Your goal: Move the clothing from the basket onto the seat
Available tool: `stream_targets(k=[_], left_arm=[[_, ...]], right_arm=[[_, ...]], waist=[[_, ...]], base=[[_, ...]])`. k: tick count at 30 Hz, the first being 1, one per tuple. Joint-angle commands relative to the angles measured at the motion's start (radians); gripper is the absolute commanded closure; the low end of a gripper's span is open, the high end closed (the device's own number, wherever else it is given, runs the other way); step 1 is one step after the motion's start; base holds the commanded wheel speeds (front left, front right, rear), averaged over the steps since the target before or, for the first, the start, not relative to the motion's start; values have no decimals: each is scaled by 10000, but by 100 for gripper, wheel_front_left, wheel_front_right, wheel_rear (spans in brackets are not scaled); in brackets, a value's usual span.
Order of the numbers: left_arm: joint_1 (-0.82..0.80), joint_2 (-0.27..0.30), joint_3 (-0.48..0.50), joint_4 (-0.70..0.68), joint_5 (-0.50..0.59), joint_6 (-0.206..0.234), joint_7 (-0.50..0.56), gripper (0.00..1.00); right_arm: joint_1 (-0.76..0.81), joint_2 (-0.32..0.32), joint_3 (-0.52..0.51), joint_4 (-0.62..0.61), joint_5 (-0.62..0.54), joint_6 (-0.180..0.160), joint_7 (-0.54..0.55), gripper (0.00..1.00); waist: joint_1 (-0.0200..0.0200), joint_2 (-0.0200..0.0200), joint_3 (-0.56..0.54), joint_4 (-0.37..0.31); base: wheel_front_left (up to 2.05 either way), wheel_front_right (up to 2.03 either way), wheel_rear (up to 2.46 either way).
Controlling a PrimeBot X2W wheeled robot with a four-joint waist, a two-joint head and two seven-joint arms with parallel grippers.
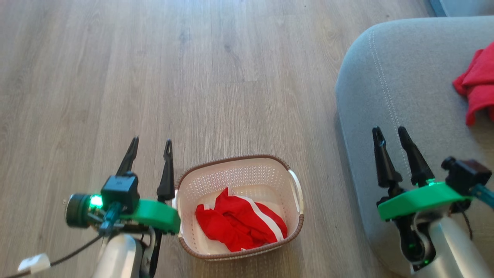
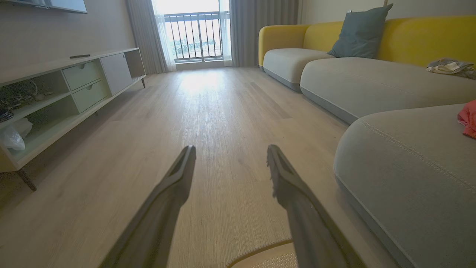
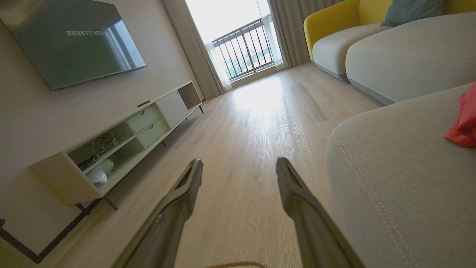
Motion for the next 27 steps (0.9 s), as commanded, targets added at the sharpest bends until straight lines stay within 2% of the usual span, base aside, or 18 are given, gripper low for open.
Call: stream_targets(k=[1, 10, 27], left_arm=[[-196, -36, 408, -355, -59, 89, -49, 0], [224, -52, 424, -234, -165, 346, -49, 0], [267, -54, 150, -7, -244, 322, -49, 0]], right_arm=[[-131, -21, 49, -422, -173, 0, -63, 0], [671, 765, -709, -621, -1427, 0, -64, 0], [932, 1066, -844, -483, -2018, 0, -64, 0]], waist=[[1, -1, -28, 26], [1, -1, -65, 205], [1, -1, -43, 269]], base=[[0, 0, 0], [0, 0, 0], [0, 0, 0]])
